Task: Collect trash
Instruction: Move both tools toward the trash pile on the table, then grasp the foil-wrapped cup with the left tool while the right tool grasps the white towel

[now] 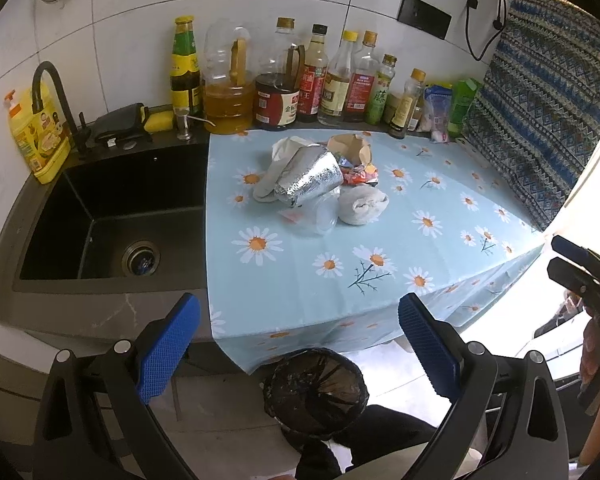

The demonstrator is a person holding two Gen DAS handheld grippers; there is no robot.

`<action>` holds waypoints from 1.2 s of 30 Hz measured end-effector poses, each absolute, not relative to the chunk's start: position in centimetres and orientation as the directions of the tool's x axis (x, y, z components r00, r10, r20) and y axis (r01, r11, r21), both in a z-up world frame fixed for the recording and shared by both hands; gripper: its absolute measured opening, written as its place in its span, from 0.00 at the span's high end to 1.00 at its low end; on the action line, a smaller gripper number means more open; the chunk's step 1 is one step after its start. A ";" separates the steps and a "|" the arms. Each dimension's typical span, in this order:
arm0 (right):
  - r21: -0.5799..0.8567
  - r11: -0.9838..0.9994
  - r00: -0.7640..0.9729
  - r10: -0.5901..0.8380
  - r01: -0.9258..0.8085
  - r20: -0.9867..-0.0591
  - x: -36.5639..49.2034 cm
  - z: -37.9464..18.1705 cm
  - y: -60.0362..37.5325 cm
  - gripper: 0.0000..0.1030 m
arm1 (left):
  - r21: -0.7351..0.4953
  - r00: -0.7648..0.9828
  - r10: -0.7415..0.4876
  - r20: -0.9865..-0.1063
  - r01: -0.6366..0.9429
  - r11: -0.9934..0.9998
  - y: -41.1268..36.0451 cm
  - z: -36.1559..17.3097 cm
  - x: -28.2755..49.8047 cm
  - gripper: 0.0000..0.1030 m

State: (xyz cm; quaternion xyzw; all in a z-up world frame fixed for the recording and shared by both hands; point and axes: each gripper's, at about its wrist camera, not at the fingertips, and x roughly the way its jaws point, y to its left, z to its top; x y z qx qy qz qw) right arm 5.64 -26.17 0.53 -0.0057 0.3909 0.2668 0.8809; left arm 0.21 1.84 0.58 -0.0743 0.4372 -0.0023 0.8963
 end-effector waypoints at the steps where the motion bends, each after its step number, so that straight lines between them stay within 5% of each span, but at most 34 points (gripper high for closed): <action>1: 0.200 0.857 0.552 0.468 -0.476 -0.690 5.6 0.5 -26.1 0.04 | -0.135 0.618 -0.070 -0.783 -0.059 0.989 1.8 0.6 0.2 0.07; 36: 0.225 0.821 0.444 0.490 -0.525 -0.750 14.4 -4.0 -21.2 0.04 | -0.124 0.589 -0.091 -0.803 -0.015 0.992 2.6 0.5 8.2 0.07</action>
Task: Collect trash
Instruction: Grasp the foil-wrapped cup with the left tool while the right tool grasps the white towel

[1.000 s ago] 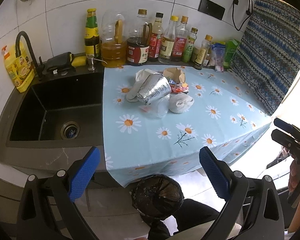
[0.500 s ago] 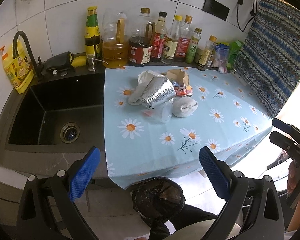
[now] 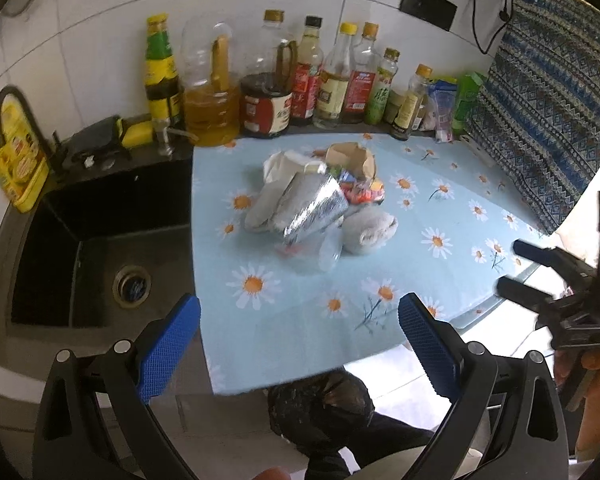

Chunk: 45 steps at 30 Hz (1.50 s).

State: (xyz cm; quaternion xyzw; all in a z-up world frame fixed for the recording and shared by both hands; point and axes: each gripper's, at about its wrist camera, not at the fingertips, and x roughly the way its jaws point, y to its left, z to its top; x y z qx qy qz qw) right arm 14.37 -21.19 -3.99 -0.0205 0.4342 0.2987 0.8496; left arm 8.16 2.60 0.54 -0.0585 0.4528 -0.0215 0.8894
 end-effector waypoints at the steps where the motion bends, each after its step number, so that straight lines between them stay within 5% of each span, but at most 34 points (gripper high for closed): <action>1: 0.229 0.822 0.437 0.488 -0.522 -0.755 15.1 -4.6 -21.0 0.04 | -0.121 0.594 -0.093 -0.799 -0.007 0.993 2.5 0.7 8.6 0.07; 32: 0.313 0.742 0.212 0.519 -0.593 -0.828 27.0 -14.5 -15.3 0.04 | 0.041 0.384 -0.053 -0.922 0.233 0.972 0.9 -9.1 25.1 0.14; 41: 0.327 0.718 0.176 0.528 -0.614 -0.831 28.2 -15.7 -13.8 0.04 | -0.008 0.353 -0.093 -0.931 0.235 0.972 1.1 -9.9 26.0 0.41; 45: 0.342 0.715 0.166 0.538 -0.610 -0.827 28.6 -16.0 -13.6 0.04 | -0.021 0.361 -0.102 -0.927 0.223 0.975 1.3 -9.7 26.1 0.45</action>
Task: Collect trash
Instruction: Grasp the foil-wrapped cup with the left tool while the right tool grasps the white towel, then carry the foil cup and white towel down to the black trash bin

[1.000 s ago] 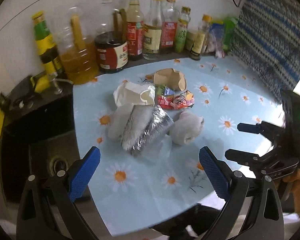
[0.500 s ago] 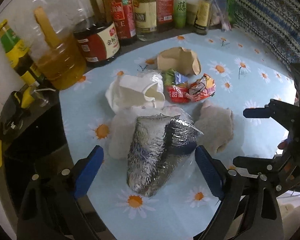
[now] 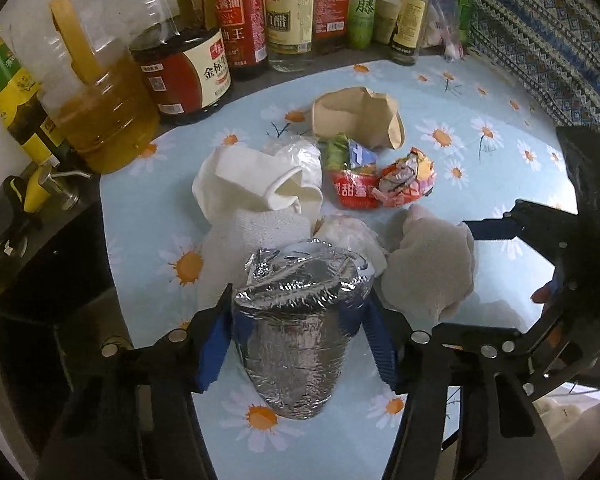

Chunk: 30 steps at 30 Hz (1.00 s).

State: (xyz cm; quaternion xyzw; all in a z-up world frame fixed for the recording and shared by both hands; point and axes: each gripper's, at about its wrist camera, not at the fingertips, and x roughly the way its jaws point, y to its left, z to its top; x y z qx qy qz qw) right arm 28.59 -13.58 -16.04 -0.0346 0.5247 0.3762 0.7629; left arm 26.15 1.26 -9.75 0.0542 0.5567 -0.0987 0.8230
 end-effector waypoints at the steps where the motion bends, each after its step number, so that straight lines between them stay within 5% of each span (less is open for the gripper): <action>1: 0.346 0.718 0.163 0.537 -0.604 -0.828 28.7 -16.1 -13.5 0.04 | -0.026 0.362 -0.106 -0.926 0.221 0.975 1.3 -9.6 26.2 0.45; 6: 0.385 0.720 0.150 0.556 -0.577 -0.817 29.3 -16.4 -13.7 0.10 | -0.038 0.387 -0.120 -0.914 0.215 0.976 1.6 -8.5 25.9 0.47; 17: 0.393 0.722 0.139 0.555 -0.569 -0.820 29.3 -16.1 -14.4 0.60 | -0.054 0.430 -0.123 -0.895 0.170 0.984 2.4 -6.5 24.3 0.47; 30: 0.373 0.709 0.203 0.584 -0.598 -0.786 25.1 -11.8 -16.2 0.65 | -0.077 0.486 -0.134 -0.864 0.136 0.988 2.4 -4.1 20.5 0.47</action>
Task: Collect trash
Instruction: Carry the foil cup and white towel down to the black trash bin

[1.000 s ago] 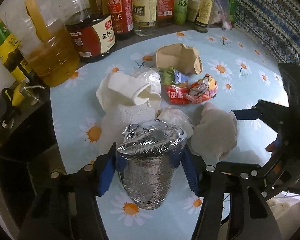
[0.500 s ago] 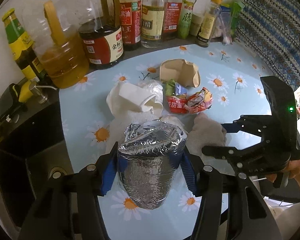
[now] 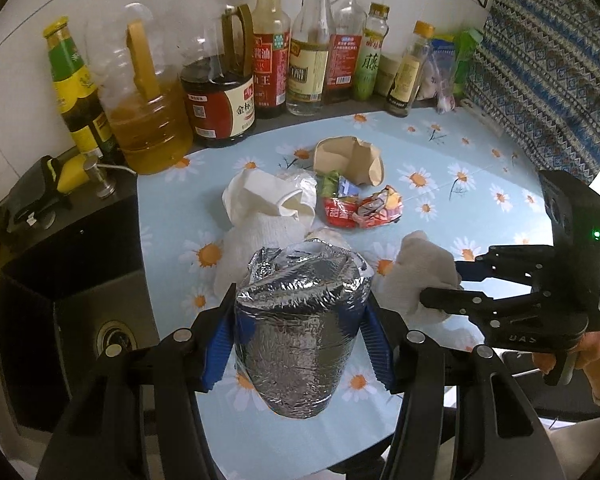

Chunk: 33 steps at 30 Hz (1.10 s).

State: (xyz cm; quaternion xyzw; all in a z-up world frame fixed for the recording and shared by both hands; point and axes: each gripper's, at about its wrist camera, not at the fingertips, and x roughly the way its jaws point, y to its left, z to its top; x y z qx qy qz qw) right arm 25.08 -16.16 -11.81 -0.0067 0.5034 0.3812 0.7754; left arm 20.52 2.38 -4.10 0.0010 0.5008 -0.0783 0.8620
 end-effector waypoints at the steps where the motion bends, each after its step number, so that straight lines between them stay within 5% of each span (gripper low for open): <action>1: 0.370 0.709 0.208 0.586 -0.600 -0.783 24.7 -11.5 -16.3 0.65 | -0.077 0.492 -0.134 -0.860 0.134 0.988 2.4 -3.9 20.1 0.47; 12: 0.336 0.711 0.263 0.589 -0.618 -0.764 19.7 -8.3 -17.7 0.65 | -0.127 0.544 -0.168 -0.822 0.114 0.985 1.9 -2.6 14.4 0.47; 33: 0.340 0.663 0.176 0.583 -0.667 -0.793 9.7 -9.9 -17.6 0.64 | -0.289 0.491 -0.253 -0.834 0.003 0.957 1.7 -8.2 4.5 0.47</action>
